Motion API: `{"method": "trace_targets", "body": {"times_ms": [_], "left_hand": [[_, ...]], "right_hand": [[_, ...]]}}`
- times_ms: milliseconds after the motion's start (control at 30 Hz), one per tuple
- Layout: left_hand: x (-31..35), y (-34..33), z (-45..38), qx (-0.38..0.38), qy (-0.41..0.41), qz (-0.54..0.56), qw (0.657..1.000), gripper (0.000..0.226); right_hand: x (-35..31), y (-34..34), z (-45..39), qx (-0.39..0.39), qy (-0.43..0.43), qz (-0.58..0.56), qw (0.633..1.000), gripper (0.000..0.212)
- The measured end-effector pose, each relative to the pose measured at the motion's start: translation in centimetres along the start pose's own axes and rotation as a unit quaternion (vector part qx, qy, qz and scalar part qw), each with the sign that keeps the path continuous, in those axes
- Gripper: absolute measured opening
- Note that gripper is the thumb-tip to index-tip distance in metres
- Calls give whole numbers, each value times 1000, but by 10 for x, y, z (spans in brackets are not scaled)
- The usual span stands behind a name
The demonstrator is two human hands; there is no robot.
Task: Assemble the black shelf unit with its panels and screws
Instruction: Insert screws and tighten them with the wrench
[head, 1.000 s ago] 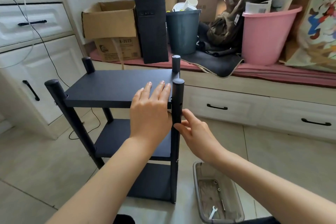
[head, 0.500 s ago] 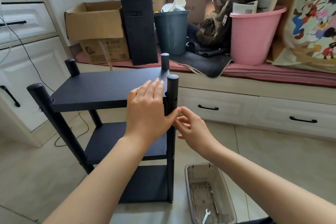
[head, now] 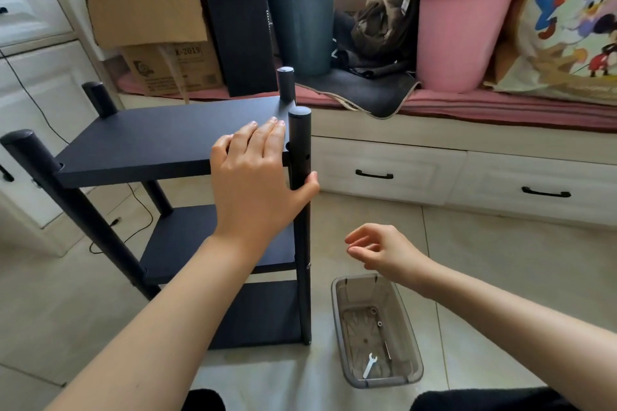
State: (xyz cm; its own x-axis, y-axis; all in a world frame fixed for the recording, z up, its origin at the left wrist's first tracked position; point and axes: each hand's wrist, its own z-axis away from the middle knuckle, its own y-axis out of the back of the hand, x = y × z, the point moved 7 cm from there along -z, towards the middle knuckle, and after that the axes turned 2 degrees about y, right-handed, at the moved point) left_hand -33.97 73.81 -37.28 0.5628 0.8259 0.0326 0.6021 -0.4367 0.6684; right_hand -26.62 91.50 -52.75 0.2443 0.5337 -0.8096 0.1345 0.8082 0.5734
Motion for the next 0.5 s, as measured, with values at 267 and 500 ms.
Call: {"method": "trace_targets", "body": {"times_ms": [267, 500], "left_hand": [[0, -1, 4, 61, -5, 16, 998, 62], [0, -2, 4, 81, -8, 19, 996, 58]], "right_hand": [[96, -53, -7, -332, -247, 209, 886, 35], [181, -101, -11, -251, -338, 200, 885, 23]]}}
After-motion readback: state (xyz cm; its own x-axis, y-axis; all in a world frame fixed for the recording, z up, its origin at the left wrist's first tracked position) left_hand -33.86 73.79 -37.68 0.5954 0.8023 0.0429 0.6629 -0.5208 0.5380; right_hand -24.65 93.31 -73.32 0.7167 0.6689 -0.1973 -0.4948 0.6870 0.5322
